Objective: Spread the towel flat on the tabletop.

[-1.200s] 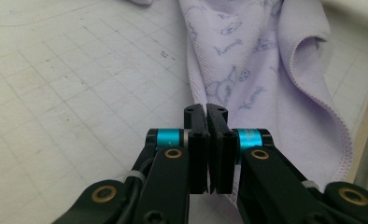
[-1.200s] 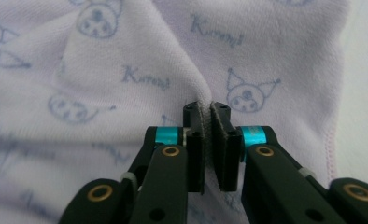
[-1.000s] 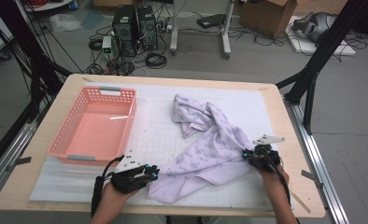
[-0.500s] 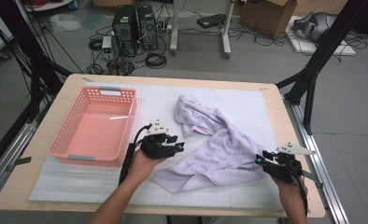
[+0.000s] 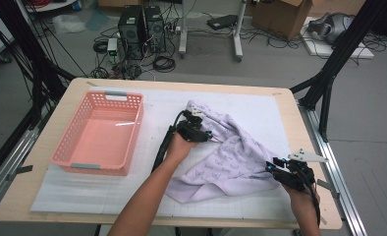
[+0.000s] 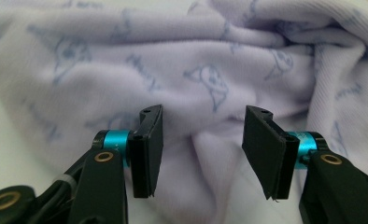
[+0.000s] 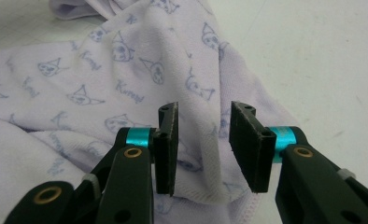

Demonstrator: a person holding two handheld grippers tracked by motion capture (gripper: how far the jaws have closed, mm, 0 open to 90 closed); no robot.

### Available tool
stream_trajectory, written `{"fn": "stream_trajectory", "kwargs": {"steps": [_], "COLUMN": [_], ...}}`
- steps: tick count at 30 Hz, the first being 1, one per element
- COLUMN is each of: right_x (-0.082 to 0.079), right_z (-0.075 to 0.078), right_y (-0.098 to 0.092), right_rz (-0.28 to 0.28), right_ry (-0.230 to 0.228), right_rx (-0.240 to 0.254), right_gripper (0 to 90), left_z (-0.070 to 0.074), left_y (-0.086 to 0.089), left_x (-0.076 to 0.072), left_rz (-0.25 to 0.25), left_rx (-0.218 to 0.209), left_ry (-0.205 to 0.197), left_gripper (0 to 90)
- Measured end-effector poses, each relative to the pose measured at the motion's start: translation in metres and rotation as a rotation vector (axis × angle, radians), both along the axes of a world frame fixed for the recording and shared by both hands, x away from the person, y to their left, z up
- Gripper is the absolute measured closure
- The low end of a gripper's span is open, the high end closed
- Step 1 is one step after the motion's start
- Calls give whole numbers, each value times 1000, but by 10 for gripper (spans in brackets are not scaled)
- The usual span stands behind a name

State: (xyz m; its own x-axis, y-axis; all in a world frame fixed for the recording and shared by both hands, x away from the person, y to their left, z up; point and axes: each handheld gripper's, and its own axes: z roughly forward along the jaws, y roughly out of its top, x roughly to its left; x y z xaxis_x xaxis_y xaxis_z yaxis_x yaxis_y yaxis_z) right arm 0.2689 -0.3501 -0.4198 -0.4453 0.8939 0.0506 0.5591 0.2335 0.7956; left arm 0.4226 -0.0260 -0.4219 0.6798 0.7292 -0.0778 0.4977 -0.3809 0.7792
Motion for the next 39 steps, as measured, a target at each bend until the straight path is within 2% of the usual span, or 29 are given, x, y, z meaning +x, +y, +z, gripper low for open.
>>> {"fn": "stream_trajectory", "kwargs": {"steps": [3, 6, 7, 8, 9, 11, 13, 14, 17, 20, 21, 23, 26, 27, 29, 31, 34, 37, 39], "right_x": [1, 1, 1, 1, 1, 1, 1, 2, 6, 11, 12, 17, 30, 34, 44, 56, 76, 93, 107], "right_z": [-1, -2, -2, -2, -2, -3, -3, -2, 1, 7, 8, 10, 13, 13, 14, 16, 18, 20, 21], "right_y": [-1, -3, -4, -5, -6, -6, -7, -8, -11, -15, -15, -17, -17, -16, -12, -6, 5, 17, 32], "right_rz": [-1, -7, -9, -12, -13, -18, -21, -23, -39, -50, -48, -51, -45, -40, -11, 15, 39, 73, 117], "right_ry": [3, 4, 5, 2, -1, 1, -2, -7, -23, -38, -36, -35, -29, -23, -8, 5, 21, 28, 41], "right_rx": [2, 5, 8, 10, 11, 13, 14, 15, 38, 64, 68, 71, 76, 76, 58, 27, -8, -9, -32], "right_gripper": [621, 621, 621, 621, 621, 620, 619, 618, 616, 629, 636, 644, 664, 690, 852, 875, 862, 804, 768], "left_z": [-5, -12, -13, -12, -11, -4, 8, 14, 24, 28, 27, 23, 17, 15, 11, 7, 2, -4, -7], "left_y": [-16, -28, -30, -30, -29, -25, -17, -12, 1, 19, 27, 37, 53, 59, 67, 76, 84, 92, 95], "left_x": [6, 7, 6, 6, 6, 3, -6, -9, -20, -31, -37, -44, -58, -62, -72, -82, -93, -102, -105], "left_rz": [-10, -20, -19, -28, -35, -47, -56, -68, -81, -87, -82, -83, -76, -73, -70, -76, -81, -80, -85], "left_rx": [24, 63, 74, 76, 59, 26, -54, -78, -100, -120, -132, -128, -142, -146, -166, -167, -162, -169, -154], "left_ry": [12, -10, -27, -31, -28, -35, -59, -68, -92, -104, -103, -101, -102, -103, -106, -106, -104, -99, -103], "left_gripper": [481, 519, 571, 675, 753, 780, 779, 776, 773, 773, 774, 775, 776, 778, 780, 780, 780, 780, 780]}}
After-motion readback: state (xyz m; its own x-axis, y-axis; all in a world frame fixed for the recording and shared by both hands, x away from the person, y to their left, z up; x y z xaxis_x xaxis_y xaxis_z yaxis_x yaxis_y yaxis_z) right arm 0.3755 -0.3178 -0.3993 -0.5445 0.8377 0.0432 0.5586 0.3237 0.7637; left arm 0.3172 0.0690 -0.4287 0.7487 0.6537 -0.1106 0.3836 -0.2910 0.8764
